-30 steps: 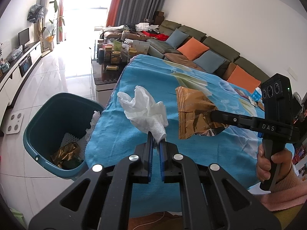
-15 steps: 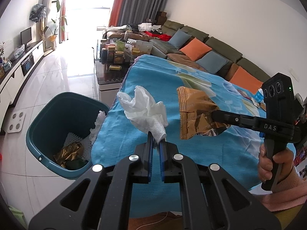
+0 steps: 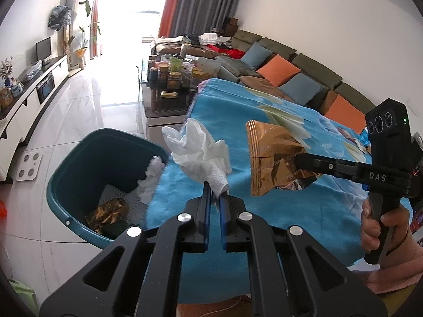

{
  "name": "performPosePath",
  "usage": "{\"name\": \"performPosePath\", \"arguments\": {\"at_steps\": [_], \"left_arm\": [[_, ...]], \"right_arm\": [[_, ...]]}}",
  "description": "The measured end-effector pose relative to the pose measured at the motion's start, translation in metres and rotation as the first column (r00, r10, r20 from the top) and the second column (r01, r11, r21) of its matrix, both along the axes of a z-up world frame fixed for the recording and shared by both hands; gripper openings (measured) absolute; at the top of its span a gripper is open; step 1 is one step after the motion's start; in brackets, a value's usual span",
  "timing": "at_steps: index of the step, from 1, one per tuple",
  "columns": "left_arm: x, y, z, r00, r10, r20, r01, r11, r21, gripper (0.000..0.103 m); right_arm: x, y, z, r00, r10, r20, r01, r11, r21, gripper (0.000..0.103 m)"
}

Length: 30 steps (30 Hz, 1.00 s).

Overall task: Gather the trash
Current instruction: 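Lower both tools over the teal bin and hold the items above it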

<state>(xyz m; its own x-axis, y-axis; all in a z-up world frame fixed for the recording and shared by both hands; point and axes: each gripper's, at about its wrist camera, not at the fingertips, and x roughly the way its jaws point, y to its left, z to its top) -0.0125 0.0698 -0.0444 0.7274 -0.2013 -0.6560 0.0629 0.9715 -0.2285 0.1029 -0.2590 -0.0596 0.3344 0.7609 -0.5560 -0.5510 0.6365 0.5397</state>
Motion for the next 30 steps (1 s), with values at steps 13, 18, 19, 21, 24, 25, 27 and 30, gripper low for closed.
{"name": "performPosePath", "arguments": {"at_steps": [13,18,19,21,24,25,27,30], "left_arm": [[0.013,0.063,-0.005,0.989,0.149,-0.016,-0.149,0.989,0.005,0.006],[0.021,0.089,-0.019,0.977,0.209,-0.048,-0.209,0.978,0.003,0.007],[0.023,0.095,-0.023,0.974,0.22,-0.06,-0.22,0.975,-0.003,0.007],[0.026,0.105,-0.033,0.969,0.233,-0.082,-0.235,0.972,-0.017,0.007],[0.03,0.115,-0.047,0.963,0.246,-0.113,-0.251,0.968,-0.029,0.007],[0.034,0.117,-0.051,0.96,0.252,-0.124,-0.257,0.966,-0.032,0.007],[0.037,0.122,-0.059,0.956,0.257,-0.143,-0.265,0.963,-0.042,0.007],[0.038,0.129,-0.068,0.946,0.282,-0.159,-0.292,0.955,-0.042,0.01]], "right_arm": [[0.02,0.078,0.012,0.993,0.107,0.058,-0.102,0.991,-0.089,0.023],[0.028,0.112,0.015,0.986,0.14,0.092,-0.125,0.981,-0.149,0.023],[0.029,0.12,0.014,0.984,0.15,0.095,-0.133,0.977,-0.164,0.024],[0.03,0.136,0.012,0.981,0.162,0.105,-0.139,0.97,-0.2,0.024],[0.031,0.156,0.007,0.978,0.182,0.103,-0.153,0.959,-0.24,0.024],[0.031,0.166,0.003,0.977,0.191,0.095,-0.162,0.954,-0.253,0.024],[0.031,0.177,-0.003,0.976,0.201,0.086,-0.17,0.945,-0.279,0.025],[0.031,0.196,-0.01,0.974,0.217,0.072,-0.183,0.929,-0.322,0.03]]}}
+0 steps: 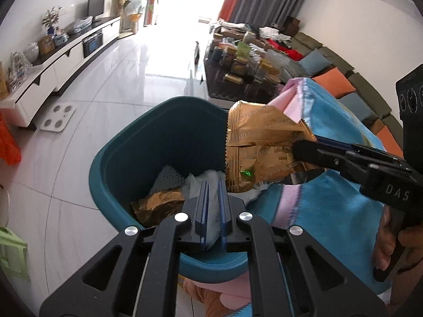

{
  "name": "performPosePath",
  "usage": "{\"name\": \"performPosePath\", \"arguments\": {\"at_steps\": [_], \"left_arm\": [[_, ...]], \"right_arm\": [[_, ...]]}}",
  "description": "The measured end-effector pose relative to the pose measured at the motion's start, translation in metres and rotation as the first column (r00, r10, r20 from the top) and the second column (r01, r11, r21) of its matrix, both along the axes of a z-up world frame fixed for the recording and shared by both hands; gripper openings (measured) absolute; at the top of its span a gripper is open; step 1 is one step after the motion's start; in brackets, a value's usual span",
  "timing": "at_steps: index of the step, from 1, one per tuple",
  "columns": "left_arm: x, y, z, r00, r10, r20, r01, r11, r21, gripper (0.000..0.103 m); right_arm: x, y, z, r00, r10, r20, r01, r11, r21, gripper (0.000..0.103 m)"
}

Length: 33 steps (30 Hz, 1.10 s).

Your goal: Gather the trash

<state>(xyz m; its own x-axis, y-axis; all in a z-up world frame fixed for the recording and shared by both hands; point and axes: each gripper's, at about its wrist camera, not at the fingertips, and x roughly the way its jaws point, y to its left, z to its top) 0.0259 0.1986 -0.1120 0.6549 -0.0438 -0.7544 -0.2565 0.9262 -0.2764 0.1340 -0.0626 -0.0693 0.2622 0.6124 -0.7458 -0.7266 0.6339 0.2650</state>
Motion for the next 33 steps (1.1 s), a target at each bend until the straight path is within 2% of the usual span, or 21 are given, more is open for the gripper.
{"name": "performPosePath", "arguments": {"at_steps": [1,4,8,11,13,15,16,17,18,21,23,25,30,33], "left_arm": [[-0.001,0.003,-0.003,1.0,0.009,-0.004,-0.009,1.0,-0.01,0.01],[-0.006,0.008,-0.005,0.999,0.041,-0.005,-0.042,0.999,-0.013,0.021],[-0.017,0.007,0.007,0.997,0.069,0.033,-0.07,0.997,0.022,0.043],[-0.025,0.002,0.019,0.995,0.074,0.064,-0.077,0.996,0.041,0.052],[-0.033,-0.008,0.033,0.993,0.062,0.104,-0.069,0.995,0.065,0.062],[-0.04,-0.018,0.044,0.988,0.043,0.148,-0.056,0.995,0.08,0.079],[-0.045,-0.024,0.049,0.985,0.027,0.172,-0.042,0.996,0.085,0.083],[-0.047,-0.03,0.054,0.982,0.008,0.191,-0.026,0.996,0.088,0.093],[-0.054,-0.037,0.058,0.976,-0.012,0.218,-0.009,0.996,0.094,0.097],[-0.061,-0.065,0.07,0.96,-0.075,0.271,0.044,0.992,0.118,0.097],[-0.063,-0.084,0.074,0.953,-0.098,0.288,0.061,0.989,0.136,0.097],[-0.064,-0.103,0.079,0.942,-0.119,0.314,0.078,0.987,0.141,0.097],[-0.059,-0.146,0.088,0.917,-0.15,0.371,0.1,0.984,0.15,0.097],[-0.052,-0.17,0.091,0.904,-0.166,0.393,0.109,0.98,0.164,0.097]], "right_arm": [[0.001,0.002,-0.001,1.0,-0.003,-0.005,0.003,1.0,-0.009,0.034],[0.005,0.004,-0.003,0.999,-0.009,-0.031,0.009,1.0,-0.008,0.037],[0.006,-0.001,-0.002,0.999,-0.02,-0.031,0.02,1.0,0.012,0.045],[0.003,-0.01,0.003,0.999,-0.03,-0.031,0.031,0.999,0.042,0.045],[-0.003,-0.022,0.009,0.999,-0.027,-0.022,0.028,0.997,0.071,0.046],[-0.008,-0.036,0.016,0.999,-0.035,0.0,0.035,0.995,0.093,0.052],[-0.013,-0.047,0.02,0.999,-0.044,0.018,0.042,0.993,0.106,0.055],[-0.019,-0.059,0.025,0.998,-0.053,0.041,0.048,0.991,0.127,0.061],[-0.024,-0.071,0.03,0.996,-0.07,0.063,0.061,0.988,0.14,0.064],[-0.036,-0.105,0.041,0.985,-0.119,0.126,0.097,0.98,0.172,0.077],[-0.044,-0.132,0.047,0.969,-0.182,0.169,0.15,0.971,0.185,0.09],[-0.053,-0.16,0.05,0.947,-0.245,0.206,0.203,0.958,0.202,0.096],[-0.075,-0.211,0.052,0.884,-0.368,0.288,0.32,0.926,0.203,0.096],[-0.092,-0.237,0.056,0.827,-0.44,0.35,0.386,0.897,0.216,0.096]]}}
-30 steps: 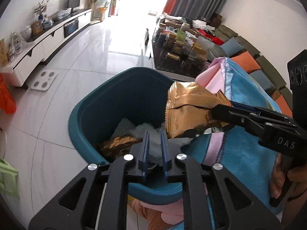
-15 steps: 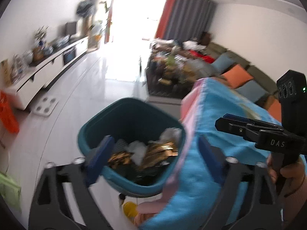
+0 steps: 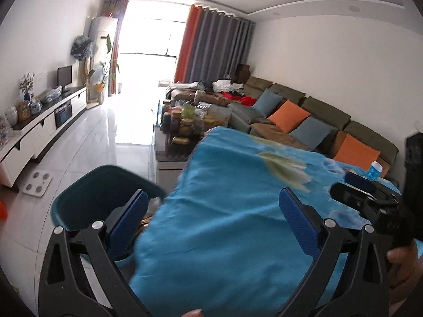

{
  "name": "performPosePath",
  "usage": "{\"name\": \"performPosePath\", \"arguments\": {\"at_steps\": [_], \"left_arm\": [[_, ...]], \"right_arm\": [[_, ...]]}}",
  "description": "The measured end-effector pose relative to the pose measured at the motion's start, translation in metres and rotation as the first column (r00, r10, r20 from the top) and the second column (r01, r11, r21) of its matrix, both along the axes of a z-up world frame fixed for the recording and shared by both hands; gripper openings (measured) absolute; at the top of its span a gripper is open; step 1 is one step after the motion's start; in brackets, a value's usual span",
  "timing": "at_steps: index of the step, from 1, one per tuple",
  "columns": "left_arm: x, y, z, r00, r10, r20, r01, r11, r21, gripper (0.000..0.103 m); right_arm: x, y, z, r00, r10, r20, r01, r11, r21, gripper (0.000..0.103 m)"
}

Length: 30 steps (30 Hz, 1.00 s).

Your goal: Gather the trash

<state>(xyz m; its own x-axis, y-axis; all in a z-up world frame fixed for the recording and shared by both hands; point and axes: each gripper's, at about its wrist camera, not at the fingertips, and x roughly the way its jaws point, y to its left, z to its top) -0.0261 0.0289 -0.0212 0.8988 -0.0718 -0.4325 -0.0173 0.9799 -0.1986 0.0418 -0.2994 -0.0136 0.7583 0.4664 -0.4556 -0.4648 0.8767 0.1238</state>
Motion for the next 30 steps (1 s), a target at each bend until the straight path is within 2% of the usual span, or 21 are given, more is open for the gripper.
{"name": "performPosePath", "arguments": {"at_steps": [7,13,20,30], "left_arm": [[0.011,-0.05,0.011,0.997,-0.012,0.075,0.006,0.997,0.072,0.097],[0.01,-0.083,0.014,0.992,-0.002,0.124,-0.013,0.992,0.123,0.097],[-0.001,-0.099,0.017,0.984,-0.003,0.176,-0.024,0.987,0.156,0.097],[-0.01,-0.103,0.022,0.979,-0.016,0.205,-0.017,0.987,0.16,0.097]], "right_arm": [[-0.028,-0.054,0.004,0.981,-0.171,0.096,0.171,0.985,0.015,0.096],[-0.041,-0.082,0.001,0.959,-0.254,0.123,0.253,0.967,0.027,0.096],[-0.051,-0.097,0.001,0.941,-0.299,0.159,0.298,0.954,0.031,0.096],[-0.061,-0.109,0.002,0.921,-0.341,0.191,0.338,0.94,0.05,0.096]]}}
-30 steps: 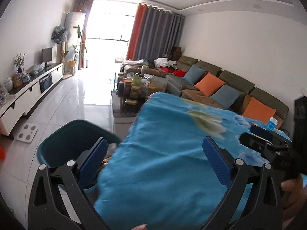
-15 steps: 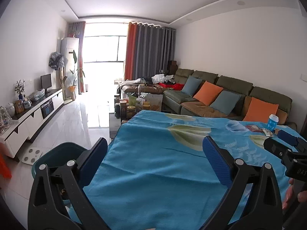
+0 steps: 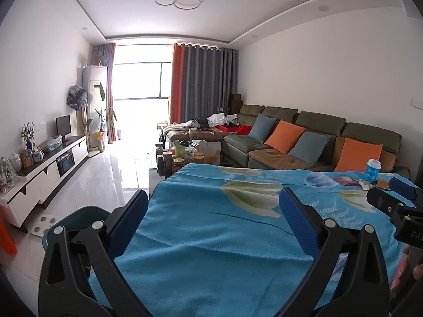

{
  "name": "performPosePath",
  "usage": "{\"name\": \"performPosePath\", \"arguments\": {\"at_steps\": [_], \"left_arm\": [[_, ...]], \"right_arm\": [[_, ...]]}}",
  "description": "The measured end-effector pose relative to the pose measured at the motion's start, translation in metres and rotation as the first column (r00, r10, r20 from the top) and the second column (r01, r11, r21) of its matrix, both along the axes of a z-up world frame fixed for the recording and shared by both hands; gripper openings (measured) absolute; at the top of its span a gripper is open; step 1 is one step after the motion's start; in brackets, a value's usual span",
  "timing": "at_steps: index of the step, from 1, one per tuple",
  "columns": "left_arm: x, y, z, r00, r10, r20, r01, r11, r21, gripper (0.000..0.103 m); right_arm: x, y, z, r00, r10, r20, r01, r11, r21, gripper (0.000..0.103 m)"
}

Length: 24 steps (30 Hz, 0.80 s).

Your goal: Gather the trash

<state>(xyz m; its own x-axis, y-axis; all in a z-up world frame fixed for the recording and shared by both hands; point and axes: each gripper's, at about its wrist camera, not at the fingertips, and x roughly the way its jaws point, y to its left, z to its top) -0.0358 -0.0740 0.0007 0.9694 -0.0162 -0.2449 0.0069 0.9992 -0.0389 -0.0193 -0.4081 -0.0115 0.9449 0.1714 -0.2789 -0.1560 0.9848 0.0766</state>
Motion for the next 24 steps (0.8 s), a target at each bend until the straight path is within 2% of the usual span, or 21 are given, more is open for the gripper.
{"name": "performPosePath", "arguments": {"at_steps": [24], "left_arm": [[-0.0026,-0.0059,0.0039,1.0,-0.008,0.027,0.007,1.0,0.02,0.097]], "right_arm": [[-0.0047,-0.0091,0.0,1.0,-0.028,0.0,0.028,1.0,0.004,0.096]]}}
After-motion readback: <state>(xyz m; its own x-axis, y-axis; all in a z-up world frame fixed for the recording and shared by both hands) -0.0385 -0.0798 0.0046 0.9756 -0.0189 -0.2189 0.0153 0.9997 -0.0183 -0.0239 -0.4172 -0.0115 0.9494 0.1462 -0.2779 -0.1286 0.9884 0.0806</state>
